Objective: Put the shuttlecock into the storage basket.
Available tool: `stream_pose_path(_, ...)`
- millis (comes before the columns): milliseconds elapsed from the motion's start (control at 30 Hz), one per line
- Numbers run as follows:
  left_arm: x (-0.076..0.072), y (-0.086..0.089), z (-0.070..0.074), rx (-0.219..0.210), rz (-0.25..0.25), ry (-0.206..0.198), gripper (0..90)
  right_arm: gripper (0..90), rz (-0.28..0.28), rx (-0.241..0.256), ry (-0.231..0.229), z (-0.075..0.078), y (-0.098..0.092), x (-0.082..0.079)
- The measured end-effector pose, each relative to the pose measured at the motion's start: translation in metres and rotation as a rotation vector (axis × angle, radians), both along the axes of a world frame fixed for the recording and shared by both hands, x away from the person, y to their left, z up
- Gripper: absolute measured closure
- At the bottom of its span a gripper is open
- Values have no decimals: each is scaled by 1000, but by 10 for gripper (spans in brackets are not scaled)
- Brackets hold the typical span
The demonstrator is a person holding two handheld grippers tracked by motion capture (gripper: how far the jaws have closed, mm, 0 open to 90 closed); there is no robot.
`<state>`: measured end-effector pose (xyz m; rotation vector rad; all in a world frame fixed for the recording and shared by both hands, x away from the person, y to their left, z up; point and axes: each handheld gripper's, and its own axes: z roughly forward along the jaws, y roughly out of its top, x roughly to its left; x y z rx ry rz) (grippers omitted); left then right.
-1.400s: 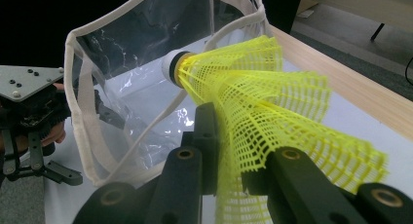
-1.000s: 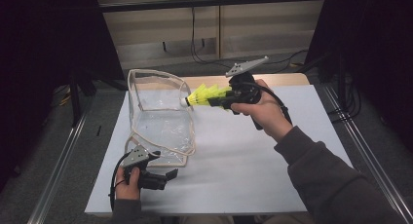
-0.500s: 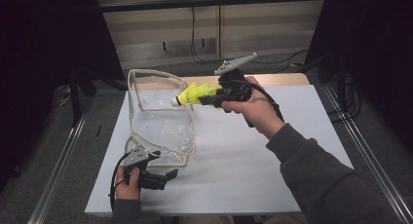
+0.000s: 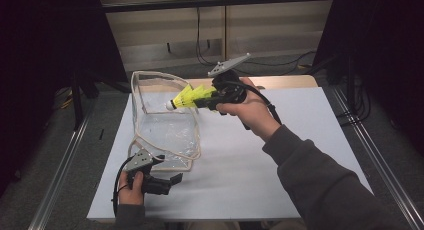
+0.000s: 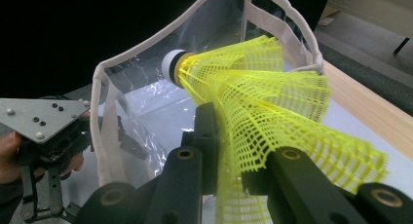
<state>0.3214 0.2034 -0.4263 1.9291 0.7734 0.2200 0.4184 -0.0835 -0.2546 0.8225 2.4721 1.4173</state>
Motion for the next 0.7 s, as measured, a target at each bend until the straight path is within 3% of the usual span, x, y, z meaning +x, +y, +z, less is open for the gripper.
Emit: stream_pose_path(700,0,0,0,-1,0,-1,32,798,0,-52,-9,-5,26,8)
